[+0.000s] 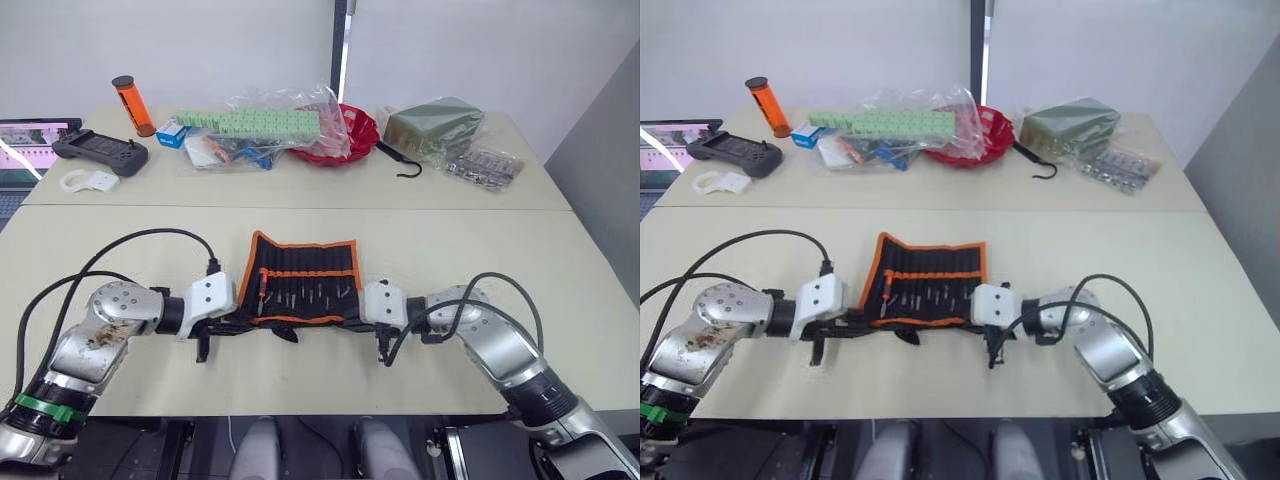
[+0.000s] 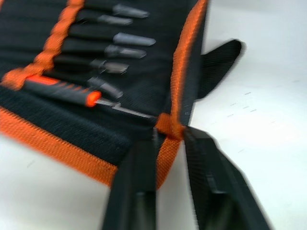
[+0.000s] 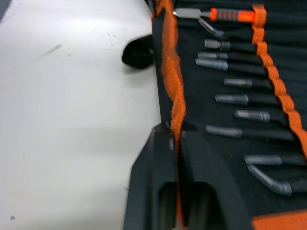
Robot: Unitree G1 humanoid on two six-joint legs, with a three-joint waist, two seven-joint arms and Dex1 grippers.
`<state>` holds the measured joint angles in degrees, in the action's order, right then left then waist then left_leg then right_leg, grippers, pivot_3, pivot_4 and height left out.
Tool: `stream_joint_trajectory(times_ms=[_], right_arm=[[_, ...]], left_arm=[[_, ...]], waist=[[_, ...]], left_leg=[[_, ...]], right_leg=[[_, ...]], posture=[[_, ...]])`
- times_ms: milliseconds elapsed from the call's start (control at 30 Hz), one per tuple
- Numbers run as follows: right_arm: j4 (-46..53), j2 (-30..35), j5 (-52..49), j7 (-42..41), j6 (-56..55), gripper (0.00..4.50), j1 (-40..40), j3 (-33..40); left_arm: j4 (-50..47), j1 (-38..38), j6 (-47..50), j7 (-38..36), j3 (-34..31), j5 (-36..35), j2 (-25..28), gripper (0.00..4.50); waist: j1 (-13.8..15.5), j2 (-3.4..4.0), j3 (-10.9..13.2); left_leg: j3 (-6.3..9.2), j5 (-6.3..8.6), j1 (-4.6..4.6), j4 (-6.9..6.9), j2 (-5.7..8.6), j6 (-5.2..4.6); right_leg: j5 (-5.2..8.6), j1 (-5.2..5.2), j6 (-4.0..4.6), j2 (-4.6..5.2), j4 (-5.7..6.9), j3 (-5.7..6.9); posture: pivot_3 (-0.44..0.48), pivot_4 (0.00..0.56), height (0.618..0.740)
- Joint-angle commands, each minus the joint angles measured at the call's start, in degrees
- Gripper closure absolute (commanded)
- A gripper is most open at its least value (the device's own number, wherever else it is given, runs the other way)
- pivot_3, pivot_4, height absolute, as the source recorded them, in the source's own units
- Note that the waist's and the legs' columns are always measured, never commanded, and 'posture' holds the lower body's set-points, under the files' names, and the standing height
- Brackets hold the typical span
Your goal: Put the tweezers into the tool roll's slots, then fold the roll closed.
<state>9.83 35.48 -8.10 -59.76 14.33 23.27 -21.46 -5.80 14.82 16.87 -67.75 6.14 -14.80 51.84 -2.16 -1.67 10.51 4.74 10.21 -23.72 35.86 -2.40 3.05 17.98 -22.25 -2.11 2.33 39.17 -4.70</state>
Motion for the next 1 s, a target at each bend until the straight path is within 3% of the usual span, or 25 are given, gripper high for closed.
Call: stream_joint_trajectory(times_ms=[33,133,233,533,700,800,967,1000], right_arm=[[2.62,0.29,-1.39,-0.28,1.13,2.91,-0.35,2.21],[3.36,0.6,-2.21,-0.3,1.71,1.92,-0.66,3.71],[4.58,0.03,-5.8,-0.47,4.25,1.86,-1.67,6.21],[5.51,-2.02,-7.69,0.03,6.86,1.86,-1.9,6.28],[5.52,-3.36,-7.22,0.46,7.66,1.86,-1.61,5.52],[5.38,-3.71,-7.09,0.76,7.77,2.66,-1.67,5.39],[4.9,-4.48,-7.91,1.28,7.98,4.35,-1.38,6.01],[4.83,-4.58,-8.08,1.29,8.03,4.48,-1.33,6.14]], left_arm=[[-1.31,0.38,0.54,-1.15,-3.04,-1.96,1.12,2.33],[-2.44,-1.56,0.47,-2.4,-5.58,-4.01,1.98,1.34],[-4.27,-3.65,1.3,-2.94,-9.19,-7.41,1.95,0.41],[-7.63,-6.06,3.32,-0.07,-10.61,-9.71,-0.32,0.41],[-6.64,-4.78,1.74,0.72,-7.01,-6.8,-1.79,1.83],[-5.4,-4.06,0.37,0.64,-5.76,-4.87,-1.81,2.85],[-3.42,-2.85,-0.37,0.63,-5.5,-4.03,-2.03,4.47],[-3.2,-2.63,-0.41,0.54,-5.45,-4.03,-2.02,4.5]], waist=[[-0.16,0.0,0.0],[-0.26,0.01,0.0],[-0.28,0.0,0.01],[-0.18,0.0,0.01],[-0.19,0.0,0.01],[-0.21,0.0,0.01],[-0.24,0.0,0.01],[-0.25,0.0,0.01]], left_leg=[[0.0,0.0,0.0,0.0,0.0,0.0],[0.0,0.0,0.0,-0.03,-0.01,0.0],[0.0,0.0,0.0,-0.05,-0.02,0.0],[0.0,0.0,0.0,-0.03,-0.02,0.0],[0.0,0.0,0.0,-0.03,-0.01,0.0],[0.0,0.0,0.0,-0.03,-0.01,0.0],[-0.01,0.0,-0.01,-0.04,-0.01,0.0],[-0.01,0.0,0.0,-0.04,-0.01,0.0]], right_leg=[[0.0,0.0,0.0,0.0,0.0,0.0],[0.0,-0.02,0.0,0.0,0.0,0.0],[0.0,-0.02,0.0,0.0,0.0,0.0],[0.0,-0.01,0.0,0.0,-0.01,-0.01],[0.0,-0.01,0.0,0.0,-0.01,-0.01],[0.0,-0.01,0.0,0.0,-0.02,-0.01],[0.0,-0.01,0.0,0.0,-0.03,-0.01],[0.0,-0.01,0.0,0.0,-0.03,-0.01]], posture=[[0.0,0.15,0.74],[0.0,0.15,0.74],[0.0,0.15,0.74],[0.0,0.15,0.74],[0.0,0.15,0.74],[0.0,0.15,0.74],[0.0,0.15,0.74],[0.0,0.15,0.74]])
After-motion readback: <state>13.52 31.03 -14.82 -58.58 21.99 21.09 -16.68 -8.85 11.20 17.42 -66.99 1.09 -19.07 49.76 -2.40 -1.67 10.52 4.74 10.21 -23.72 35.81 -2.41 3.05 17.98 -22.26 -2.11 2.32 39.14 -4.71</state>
